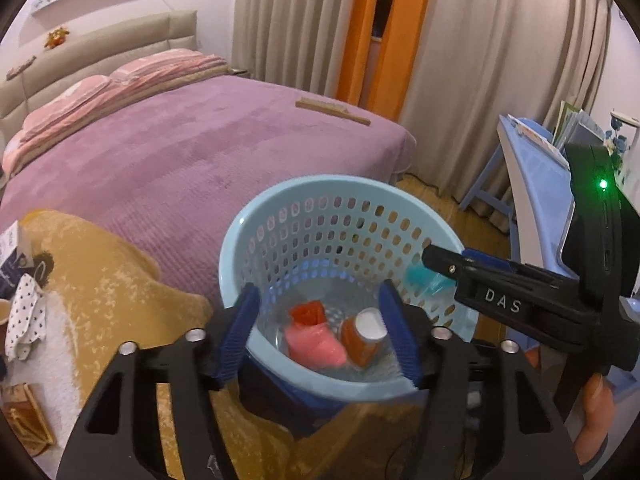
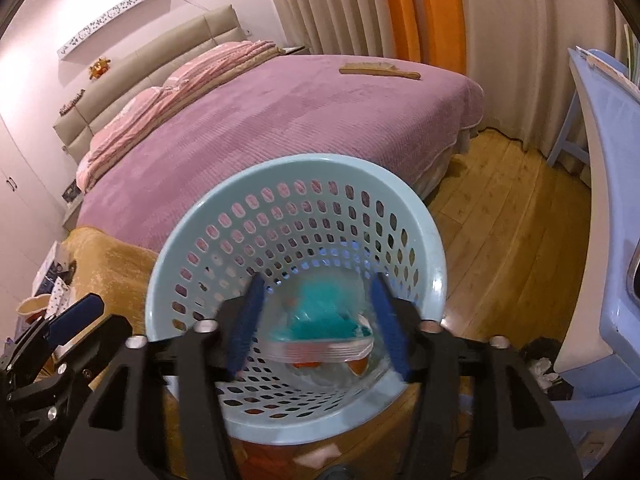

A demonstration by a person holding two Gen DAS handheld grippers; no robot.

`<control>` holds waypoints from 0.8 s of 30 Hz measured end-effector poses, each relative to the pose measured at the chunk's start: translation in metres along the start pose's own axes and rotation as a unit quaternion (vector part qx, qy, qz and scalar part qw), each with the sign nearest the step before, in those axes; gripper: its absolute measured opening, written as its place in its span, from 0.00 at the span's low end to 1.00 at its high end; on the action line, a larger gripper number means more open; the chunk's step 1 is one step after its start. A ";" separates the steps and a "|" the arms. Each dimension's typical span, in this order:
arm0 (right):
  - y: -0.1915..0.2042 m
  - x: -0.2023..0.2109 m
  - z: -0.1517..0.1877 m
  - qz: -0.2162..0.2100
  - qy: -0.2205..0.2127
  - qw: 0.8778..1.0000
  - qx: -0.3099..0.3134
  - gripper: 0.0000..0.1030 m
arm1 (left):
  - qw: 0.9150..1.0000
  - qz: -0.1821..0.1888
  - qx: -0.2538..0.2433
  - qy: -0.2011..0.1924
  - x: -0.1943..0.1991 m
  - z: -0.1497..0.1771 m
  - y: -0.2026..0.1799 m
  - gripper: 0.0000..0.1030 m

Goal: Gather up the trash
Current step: 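Carry both packets over the blue basket and open both tools to drop them, then grasp the white spray can with the left tool while the right tool grasps the flattened cardboard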

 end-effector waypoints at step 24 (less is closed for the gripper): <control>0.102 0.058 0.006 -0.086 -0.042 0.992 0.078 0.58 | 0.994 -0.050 0.051 -0.088 0.118 0.017 0.057 0.63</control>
Point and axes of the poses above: each gripper's, at about its wrist camera, not at the fingertips, and x roughly against the way its jaws point, y to its left, z to its underside, the point moved 10 cm from there along -x, roughly the way its jaws point, and after that the axes turned 1 degree about -y, right-handed, at the moved point
